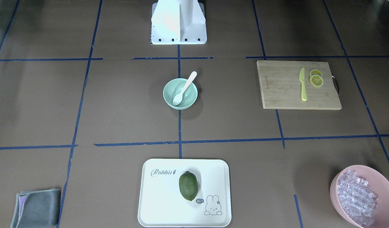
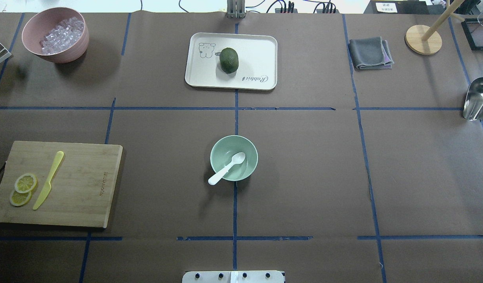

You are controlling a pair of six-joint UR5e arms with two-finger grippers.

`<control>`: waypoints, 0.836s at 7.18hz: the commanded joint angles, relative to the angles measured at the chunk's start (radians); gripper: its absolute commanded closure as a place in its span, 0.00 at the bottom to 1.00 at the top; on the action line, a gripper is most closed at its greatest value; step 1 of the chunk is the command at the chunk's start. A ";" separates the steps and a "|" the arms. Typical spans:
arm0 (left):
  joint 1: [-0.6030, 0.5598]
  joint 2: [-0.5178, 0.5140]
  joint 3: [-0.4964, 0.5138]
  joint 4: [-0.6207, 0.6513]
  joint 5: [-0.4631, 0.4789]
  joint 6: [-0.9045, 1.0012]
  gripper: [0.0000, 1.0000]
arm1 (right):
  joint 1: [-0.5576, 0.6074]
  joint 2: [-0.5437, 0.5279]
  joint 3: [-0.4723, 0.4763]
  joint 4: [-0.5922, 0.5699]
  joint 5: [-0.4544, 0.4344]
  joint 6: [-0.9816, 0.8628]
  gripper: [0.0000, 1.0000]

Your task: Place spoon in bowl

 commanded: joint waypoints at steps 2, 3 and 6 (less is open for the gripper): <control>0.000 0.001 0.003 0.001 0.001 0.000 0.00 | -0.014 0.000 0.000 0.000 -0.001 -0.001 0.00; 0.000 0.001 0.001 0.003 0.001 0.000 0.00 | -0.023 0.000 -0.011 0.000 -0.005 -0.005 0.00; 0.000 0.001 0.003 0.004 0.001 0.000 0.00 | -0.038 0.006 -0.016 0.002 -0.006 -0.005 0.00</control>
